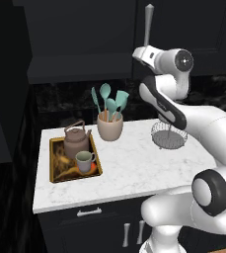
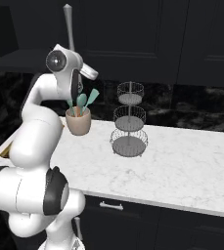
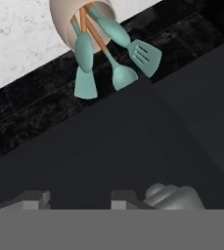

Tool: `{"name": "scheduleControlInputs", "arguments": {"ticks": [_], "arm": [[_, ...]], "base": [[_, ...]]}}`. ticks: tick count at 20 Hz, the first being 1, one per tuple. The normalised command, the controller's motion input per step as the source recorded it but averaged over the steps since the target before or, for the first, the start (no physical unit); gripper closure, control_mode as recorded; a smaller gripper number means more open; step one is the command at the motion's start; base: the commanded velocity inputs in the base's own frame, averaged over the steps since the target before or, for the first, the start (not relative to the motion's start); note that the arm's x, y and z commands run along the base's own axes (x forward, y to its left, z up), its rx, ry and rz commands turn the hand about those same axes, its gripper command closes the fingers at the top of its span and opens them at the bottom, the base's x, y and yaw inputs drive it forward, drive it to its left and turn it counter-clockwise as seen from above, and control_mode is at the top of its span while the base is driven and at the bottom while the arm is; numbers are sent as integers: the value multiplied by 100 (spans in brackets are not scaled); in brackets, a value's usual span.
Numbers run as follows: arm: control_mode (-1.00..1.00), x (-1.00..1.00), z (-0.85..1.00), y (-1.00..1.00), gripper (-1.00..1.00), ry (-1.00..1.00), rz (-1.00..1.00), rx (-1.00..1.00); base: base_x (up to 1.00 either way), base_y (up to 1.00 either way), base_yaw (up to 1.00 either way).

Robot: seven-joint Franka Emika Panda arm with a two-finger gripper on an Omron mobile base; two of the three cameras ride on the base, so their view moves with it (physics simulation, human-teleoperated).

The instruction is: Pick the kettle from the counter and place it on the tray. Then pick the mug from the cabinet and place it on the tray. Then close the cabinet doors.

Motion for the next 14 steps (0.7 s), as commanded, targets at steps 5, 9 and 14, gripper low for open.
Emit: {"name": "scheduleControlInputs", "arguments": {"ticks": [5,9,14], "arm": [[-100,72,-41,-79,-100,0,-3,5],[-100,22,-39,-98,-100,7,-16,9],[-100,0,-50,-93,-100,13,-20,11]], "base": [[0,0,0],[0,0,0],[0,0,0]]}}
